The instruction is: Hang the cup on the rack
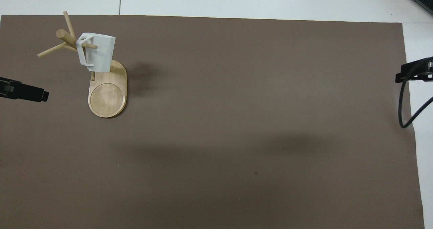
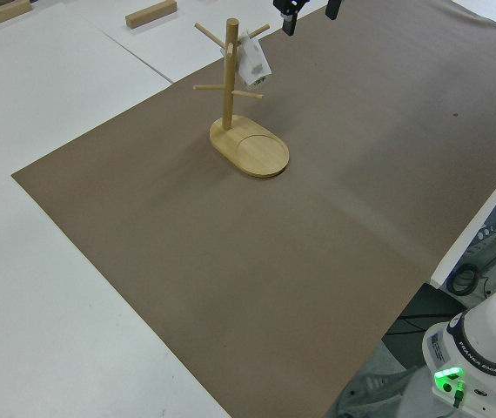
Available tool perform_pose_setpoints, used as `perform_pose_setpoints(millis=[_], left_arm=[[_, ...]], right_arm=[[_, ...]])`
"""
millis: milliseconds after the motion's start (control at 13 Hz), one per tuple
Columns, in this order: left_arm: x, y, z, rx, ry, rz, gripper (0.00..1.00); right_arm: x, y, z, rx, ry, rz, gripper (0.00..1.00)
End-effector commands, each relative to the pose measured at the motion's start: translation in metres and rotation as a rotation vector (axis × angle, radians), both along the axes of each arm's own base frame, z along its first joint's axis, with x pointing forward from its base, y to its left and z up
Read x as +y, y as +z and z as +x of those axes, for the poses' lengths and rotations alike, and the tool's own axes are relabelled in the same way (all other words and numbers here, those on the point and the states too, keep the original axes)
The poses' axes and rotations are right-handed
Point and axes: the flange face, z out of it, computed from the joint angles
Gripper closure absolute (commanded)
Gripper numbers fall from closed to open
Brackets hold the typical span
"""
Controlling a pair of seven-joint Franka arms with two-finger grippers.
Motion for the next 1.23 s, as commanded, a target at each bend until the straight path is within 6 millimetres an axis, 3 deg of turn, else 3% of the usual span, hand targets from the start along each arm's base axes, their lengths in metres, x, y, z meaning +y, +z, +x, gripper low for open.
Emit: perform_pose_setpoints(millis=[0, 308, 538, 1154], left_arm=[[-0.003, 0.005, -0.005, 0.007, -0.020, 0.022, 0.00], [0.003, 0.008, -0.007, 0.007, -0.011, 0.024, 0.00], [-0.004, 0.007, -0.011, 0.031, -0.021, 0.027, 0.00], [0.008, 0.010, -0.014, 0.025, -0.010, 0.030, 0.00]], right_arm=[[0.000, 0.001, -0.007, 0.005, 0.008, 0.024, 0.00], [0.000, 0.001, -0.007, 0.005, 0.008, 0.024, 0.00], [0.000, 0.001, -0.007, 0.005, 0.008, 0.024, 0.00], [0.000, 0.001, -0.007, 0.005, 0.008, 0.024, 0.00]])
